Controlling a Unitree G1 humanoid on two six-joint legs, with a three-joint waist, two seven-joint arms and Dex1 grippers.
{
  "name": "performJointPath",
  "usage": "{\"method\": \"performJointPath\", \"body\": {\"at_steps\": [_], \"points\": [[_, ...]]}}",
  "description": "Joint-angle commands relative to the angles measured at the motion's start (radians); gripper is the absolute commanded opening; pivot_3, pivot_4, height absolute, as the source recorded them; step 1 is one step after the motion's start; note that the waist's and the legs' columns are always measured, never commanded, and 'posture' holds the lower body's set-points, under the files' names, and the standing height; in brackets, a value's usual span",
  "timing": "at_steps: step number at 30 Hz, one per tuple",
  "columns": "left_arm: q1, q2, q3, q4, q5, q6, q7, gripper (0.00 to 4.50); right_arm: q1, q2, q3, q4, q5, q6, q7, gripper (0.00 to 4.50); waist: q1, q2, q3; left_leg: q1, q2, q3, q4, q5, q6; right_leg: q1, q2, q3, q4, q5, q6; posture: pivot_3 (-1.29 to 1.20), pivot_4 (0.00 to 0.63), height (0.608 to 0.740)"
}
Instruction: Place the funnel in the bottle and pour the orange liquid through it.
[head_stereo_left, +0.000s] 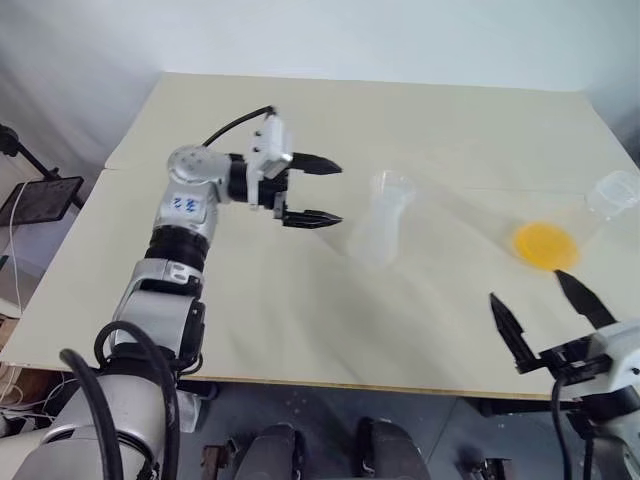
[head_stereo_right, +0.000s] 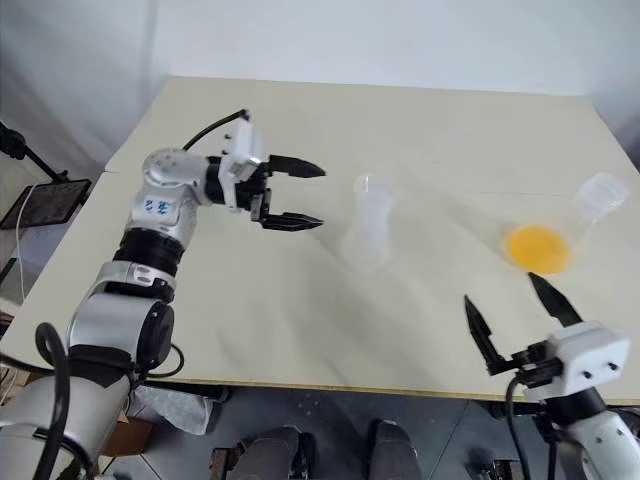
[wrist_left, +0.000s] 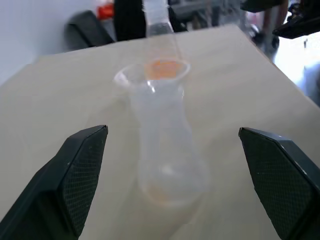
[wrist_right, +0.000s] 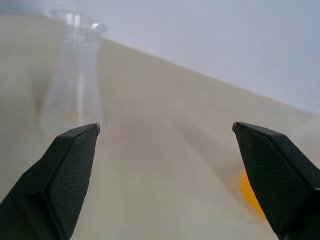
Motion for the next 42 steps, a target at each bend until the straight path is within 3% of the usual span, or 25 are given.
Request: {"method": "performJointPath", "body": {"at_steps": [1,6,10,16,20,24,35,42], "points": [[0.114,0.087,0.119,-0.063,-0.093,0.004,0.021,4.46,0.090,0.070,-0.118,-0.002,0.038,-0.079,-0.041,4.50,0.000,0.001,-0.001,0.001,0.000,0.000,-0.001,0.000,0.000,0.000,0.000,0.000,0.000,0.000,0.000,0.00,0.150,0.740],[0.387,0.130,0.199,-0.253,-0.145,0.046,0.117,4.46,0.177,0.219,-0.180,0.070,0.040,-0.187,-0.093,4.50,0.001,0.001,-0.001,0.002,-0.001,-0.003,0.000,0.000,0.000,0.002,-0.001,0.003,0.001,0.000,0.000,0.00,0.150,0.740],[0.489,0.138,0.215,-0.373,-0.181,0.102,0.166,4.46,0.182,0.241,-0.153,0.089,0.041,-0.202,-0.093,4.50,0.001,0.002,-0.001,0.002,-0.001,-0.004,0.000,-0.001,-0.001,0.001,-0.001,0.008,0.002,0.000,0.000,0.00,0.150,0.740],[0.496,0.140,0.206,-0.467,-0.226,0.172,0.197,4.46,-0.027,0.068,-0.141,0.133,0.096,-0.034,-0.158,4.50,-0.005,0.002,-0.002,0.002,-0.001,-0.004,0.000,-0.001,-0.001,0.001,-0.001,0.010,0.002,0.000,0.000,0.00,0.150,0.740],[0.516,0.124,0.193,-0.553,-0.260,0.209,0.209,4.46,-0.315,-0.083,-0.146,0.343,0.104,0.107,-0.254,4.50,-0.020,0.002,-0.002,0.002,-0.001,-0.004,0.000,0.000,-0.001,0.001,-0.001,0.009,0.003,-0.001,-0.002,0.00,0.150,0.740],[0.537,0.123,0.181,-0.622,-0.285,0.262,0.226,4.46,-0.513,-0.165,-0.129,0.485,0.066,0.148,-0.297,4.50,-0.020,0.004,-0.002,0.002,0.000,-0.004,-0.001,0.000,-0.002,0.000,-0.001,0.005,0.004,-0.001,-0.003,0.00,0.150,0.740],[0.605,0.127,0.177,-0.740,-0.311,0.315,0.267,4.46,-0.795,-0.278,-0.056,0.772,0.025,0.169,-0.230,4.50,-0.025,0.004,-0.002,0.001,0.000,-0.003,0.000,0.000,-0.002,0.001,-0.001,0.003,0.003,-0.001,-0.003,0.00,0.150,0.740],[0.607,0.121,0.162,-0.752,-0.310,0.313,0.270,4.46,-0.897,-0.310,-0.048,0.913,0.003,0.140,-0.194,4.50,-0.024,0.004,-0.002,0.001,0.000,-0.003,0.000,0.000,-0.002,0.001,-0.001,0.003,0.003,-0.001,-0.003,0.00,0.150,0.740]]}}
